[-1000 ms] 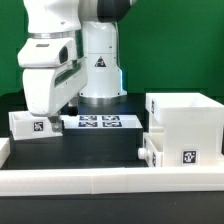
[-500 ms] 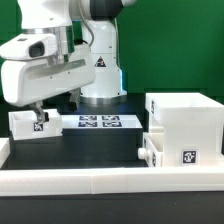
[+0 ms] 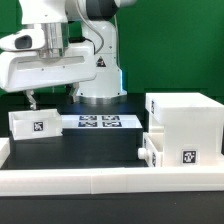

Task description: Assemble drawer

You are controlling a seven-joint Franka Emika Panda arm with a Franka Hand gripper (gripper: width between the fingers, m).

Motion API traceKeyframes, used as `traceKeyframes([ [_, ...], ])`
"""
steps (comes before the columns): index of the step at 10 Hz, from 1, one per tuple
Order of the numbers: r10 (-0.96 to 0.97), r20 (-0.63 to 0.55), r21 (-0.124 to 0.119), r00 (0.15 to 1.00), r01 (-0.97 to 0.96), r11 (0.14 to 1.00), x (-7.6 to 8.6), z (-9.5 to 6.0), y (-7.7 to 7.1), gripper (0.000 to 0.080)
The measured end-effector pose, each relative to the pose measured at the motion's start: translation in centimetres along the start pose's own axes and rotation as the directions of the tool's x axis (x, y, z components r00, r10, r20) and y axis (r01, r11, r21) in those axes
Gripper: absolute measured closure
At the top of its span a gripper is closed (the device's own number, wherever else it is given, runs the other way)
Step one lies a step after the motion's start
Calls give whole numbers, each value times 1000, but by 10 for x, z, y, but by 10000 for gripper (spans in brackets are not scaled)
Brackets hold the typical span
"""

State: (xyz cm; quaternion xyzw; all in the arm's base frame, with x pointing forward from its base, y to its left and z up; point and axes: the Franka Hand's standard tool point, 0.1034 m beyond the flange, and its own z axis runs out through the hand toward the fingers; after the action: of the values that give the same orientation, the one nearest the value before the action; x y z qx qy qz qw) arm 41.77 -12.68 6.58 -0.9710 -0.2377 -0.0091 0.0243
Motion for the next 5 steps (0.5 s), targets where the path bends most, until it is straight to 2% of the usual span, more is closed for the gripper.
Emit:
traceKeyframes([
  [5, -8, 2, 3, 1000, 8, 1000, -1, 2, -1, 150],
])
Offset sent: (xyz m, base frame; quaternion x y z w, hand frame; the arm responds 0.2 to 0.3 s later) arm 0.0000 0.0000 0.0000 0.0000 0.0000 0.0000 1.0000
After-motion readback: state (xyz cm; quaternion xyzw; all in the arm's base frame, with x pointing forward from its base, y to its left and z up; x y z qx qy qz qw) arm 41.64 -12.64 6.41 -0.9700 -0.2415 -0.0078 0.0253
